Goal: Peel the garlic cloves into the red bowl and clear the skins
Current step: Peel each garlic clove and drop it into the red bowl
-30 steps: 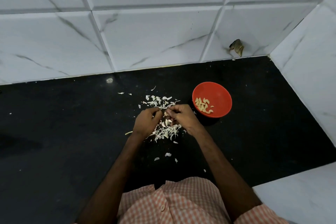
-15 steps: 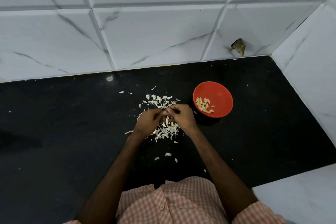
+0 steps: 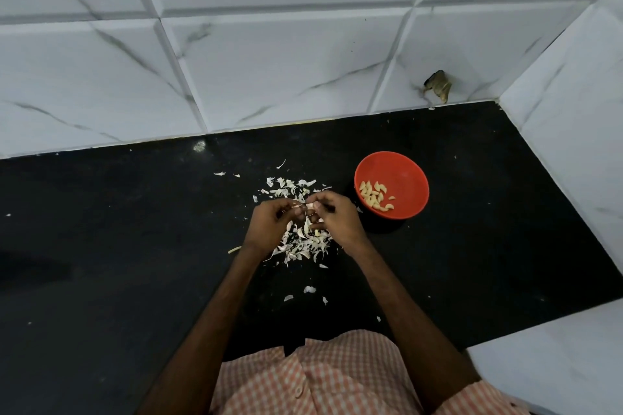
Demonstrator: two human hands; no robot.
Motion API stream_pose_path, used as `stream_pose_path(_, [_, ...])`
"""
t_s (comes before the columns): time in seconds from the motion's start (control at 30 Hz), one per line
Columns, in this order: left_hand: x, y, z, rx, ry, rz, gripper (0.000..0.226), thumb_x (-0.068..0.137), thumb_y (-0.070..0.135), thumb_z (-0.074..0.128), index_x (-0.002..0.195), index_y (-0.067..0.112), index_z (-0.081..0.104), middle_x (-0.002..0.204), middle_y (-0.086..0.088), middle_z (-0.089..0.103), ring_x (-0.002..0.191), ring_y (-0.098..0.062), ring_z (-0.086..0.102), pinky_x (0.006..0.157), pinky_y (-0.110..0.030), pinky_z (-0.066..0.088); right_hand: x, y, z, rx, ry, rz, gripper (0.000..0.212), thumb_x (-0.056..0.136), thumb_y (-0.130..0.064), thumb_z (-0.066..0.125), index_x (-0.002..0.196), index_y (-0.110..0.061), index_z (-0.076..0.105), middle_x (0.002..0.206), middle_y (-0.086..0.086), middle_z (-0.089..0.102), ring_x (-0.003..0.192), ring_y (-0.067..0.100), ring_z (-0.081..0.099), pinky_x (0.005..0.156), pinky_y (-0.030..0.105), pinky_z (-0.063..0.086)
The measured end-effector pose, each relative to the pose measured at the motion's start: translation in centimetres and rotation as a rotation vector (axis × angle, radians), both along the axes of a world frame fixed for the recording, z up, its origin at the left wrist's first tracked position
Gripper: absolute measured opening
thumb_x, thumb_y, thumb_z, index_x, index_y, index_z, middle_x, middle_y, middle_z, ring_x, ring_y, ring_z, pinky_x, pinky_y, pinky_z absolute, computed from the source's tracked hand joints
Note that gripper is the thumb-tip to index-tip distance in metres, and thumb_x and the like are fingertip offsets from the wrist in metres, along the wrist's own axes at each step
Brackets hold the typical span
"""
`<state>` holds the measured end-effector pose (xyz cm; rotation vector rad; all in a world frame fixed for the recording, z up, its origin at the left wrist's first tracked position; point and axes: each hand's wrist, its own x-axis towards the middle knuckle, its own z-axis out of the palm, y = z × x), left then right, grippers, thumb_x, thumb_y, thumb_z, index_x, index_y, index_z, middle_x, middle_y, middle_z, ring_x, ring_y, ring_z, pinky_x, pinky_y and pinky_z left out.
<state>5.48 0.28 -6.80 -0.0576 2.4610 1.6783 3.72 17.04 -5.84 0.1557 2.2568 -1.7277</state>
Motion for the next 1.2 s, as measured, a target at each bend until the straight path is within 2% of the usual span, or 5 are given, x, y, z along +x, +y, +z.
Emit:
stream_pose_path(0.2, [-0.2,-0.2,0.5,-0.248,0.067,-0.019,0.015,0.093,0.027,0.071,0.085,0.015,0.065,0.071,0.006,0.073,0.052,-0.002,0.055,0.055,-0.024,0.043,-0.2,-0.1,-0.1,0.013,-0.006,-0.008,0.008,0.097,-0.011,0.065,0.104,-0.007,0.066,0.101,0.007,0.068,0.081,0.014,0.068,0.064,0.034,0.062])
stream_pose_path(0.4, [-0.4,-0.5,1.2,-0.538,0.161,-0.277,0.02,0.099,0.043,0.058,0.1,0.028,0.071,0.074,0.007,0.072,0.076,-0.014,0.068,0.075,-0.036,0.054,-0.5,-0.2,0.3,0.216,0.078,0.217,0.013,0.1,-0.022,0.062,0.097,-0.011,0.068,0.083,-0.004,0.068,0.069,-0.001,0.06,0.062,0.018,0.047])
stream_pose_path(0.67, [-0.1,0.7,1.1,-0.331,0.119,-0.116,0.024,0.097,0.039,0.063,0.079,0.025,0.07,0.06,0.008,0.067,0.052,-0.003,0.057,0.057,-0.027,0.046,-0.3,-0.8,0.5,0.033,0.015,0.087,0.015,0.102,-0.015,0.058,0.093,-0.005,0.066,0.078,0.002,0.066,0.072,0.011,0.061,0.073,0.034,0.053])
stream_pose_path(0.8, [0.3,1.0,1.1,-0.099,0.035,-0.048,0.027,0.101,0.031,0.059,0.079,0.022,0.071,0.063,0.004,0.069,0.053,-0.015,0.06,0.057,-0.032,0.045,-0.6,-1.1,0.9,0.006,-0.017,0.046,0.012,0.102,-0.013,0.057,0.095,-0.008,0.065,0.082,0.008,0.067,0.077,0.018,0.062,0.086,0.049,0.055])
stream_pose_path(1.2, [0.1,1.8,2.0,-0.354,0.024,0.042,0.026,0.1,0.034,0.056,0.084,0.017,0.068,0.071,-0.001,0.069,0.067,-0.024,0.063,0.067,-0.041,0.054,-0.4,-2.2,1.5,0.202,0.153,-0.042,0.011,0.099,-0.017,0.063,0.09,-0.009,0.063,0.085,0.005,0.07,0.074,0.015,0.063,0.072,0.043,0.055])
